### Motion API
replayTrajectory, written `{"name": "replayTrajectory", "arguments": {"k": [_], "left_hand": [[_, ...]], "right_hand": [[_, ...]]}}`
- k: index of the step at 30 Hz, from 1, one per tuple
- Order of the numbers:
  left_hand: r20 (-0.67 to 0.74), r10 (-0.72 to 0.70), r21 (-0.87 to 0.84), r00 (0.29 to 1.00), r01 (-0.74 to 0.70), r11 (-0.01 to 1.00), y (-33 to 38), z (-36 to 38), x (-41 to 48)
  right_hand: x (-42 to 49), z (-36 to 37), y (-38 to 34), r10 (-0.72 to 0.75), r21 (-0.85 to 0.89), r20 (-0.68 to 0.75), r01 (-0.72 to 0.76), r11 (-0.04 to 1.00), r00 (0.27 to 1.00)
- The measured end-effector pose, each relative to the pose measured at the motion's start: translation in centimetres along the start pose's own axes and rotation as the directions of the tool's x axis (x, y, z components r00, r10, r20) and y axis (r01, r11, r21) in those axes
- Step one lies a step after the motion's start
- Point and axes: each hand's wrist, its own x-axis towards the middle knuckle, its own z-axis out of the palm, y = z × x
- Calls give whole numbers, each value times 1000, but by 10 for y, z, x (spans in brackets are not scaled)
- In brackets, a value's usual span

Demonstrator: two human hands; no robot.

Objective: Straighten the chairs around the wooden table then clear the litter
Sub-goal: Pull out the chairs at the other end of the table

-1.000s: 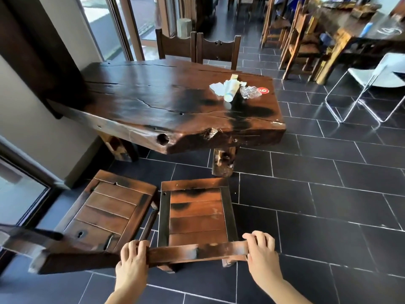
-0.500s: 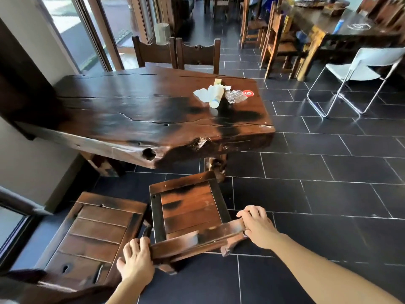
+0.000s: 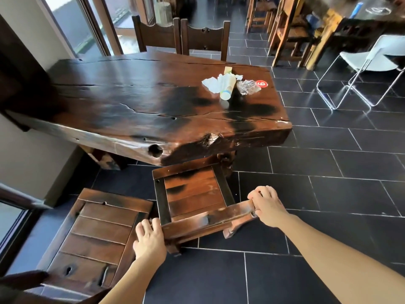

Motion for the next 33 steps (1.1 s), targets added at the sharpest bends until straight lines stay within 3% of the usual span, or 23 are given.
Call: {"name": "replayTrajectory", "arguments": {"k": [10,19,27,30,33], "left_hand": [[26,22,16,999,-23,1000,-8,-9,15],[49,65,-82,997,-61,995,-11,-14,7],[-25,93,-8,995,-94,996,-11,-22,14],[66,99,60,993,-103,993,-21,-27,17],[65,106,113,992,-113,987,-27,-29,21]], "right_hand": [[9,-4,-16,65,50,-4,-65,997,998],[6,-12,-17,34,1,116,-34,999,993],[4,-31,-27,76,-32,32,-75,997,997],[-1,-31,-38,136,-18,83,-135,991,987],[-3,-31,-47,158,11,71,-159,987,985]]}}
